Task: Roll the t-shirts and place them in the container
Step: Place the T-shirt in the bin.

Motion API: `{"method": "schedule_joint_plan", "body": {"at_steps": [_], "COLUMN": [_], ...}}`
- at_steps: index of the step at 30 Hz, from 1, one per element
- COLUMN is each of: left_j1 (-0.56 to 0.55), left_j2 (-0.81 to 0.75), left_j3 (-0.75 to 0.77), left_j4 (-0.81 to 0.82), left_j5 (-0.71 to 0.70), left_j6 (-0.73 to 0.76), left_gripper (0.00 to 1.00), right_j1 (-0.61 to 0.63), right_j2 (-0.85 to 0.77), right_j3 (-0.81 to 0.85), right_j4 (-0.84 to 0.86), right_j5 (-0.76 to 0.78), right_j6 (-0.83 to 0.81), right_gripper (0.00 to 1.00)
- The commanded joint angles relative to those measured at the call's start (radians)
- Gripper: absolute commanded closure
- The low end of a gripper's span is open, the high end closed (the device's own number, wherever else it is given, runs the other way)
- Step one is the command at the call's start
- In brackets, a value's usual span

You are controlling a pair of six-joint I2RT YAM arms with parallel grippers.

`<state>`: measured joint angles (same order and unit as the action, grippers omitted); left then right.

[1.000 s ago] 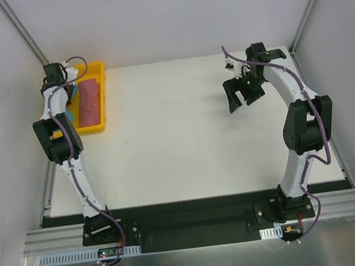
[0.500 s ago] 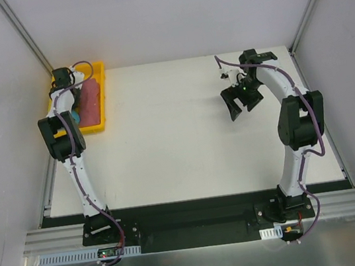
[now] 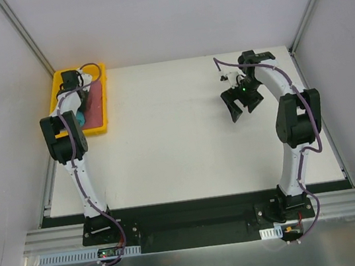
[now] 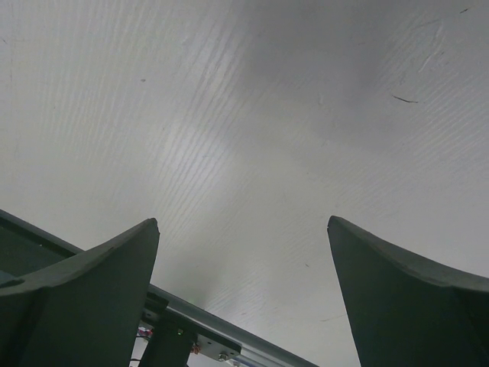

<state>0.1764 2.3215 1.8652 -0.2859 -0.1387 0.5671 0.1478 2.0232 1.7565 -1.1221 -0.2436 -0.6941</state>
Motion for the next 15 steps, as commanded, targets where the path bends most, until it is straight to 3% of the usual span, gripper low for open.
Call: {"method": "schedule_joint_plan", "body": {"at_steps": [1,15], "left_j1": [-0.011,-0.023], "left_j2": [-0.12,-0.237], "left_j3": [-0.107,-0.28], "left_j4": [-0.078,-0.082], "left_j5": [0.053,0.011], "left_j6": [-0.029,-0.073], "left_gripper": [1.0,1.0], "right_j1": [0.001,-0.001], "right_j2": [0.002,0.028], "right_j3": [0.035,0.055], "right_j4": [-0.03,-0.018], "right_j5": [0.001,-0.031], "right_j6": [-0.007,-0.01], "right_gripper": [0.04,0.04]}}
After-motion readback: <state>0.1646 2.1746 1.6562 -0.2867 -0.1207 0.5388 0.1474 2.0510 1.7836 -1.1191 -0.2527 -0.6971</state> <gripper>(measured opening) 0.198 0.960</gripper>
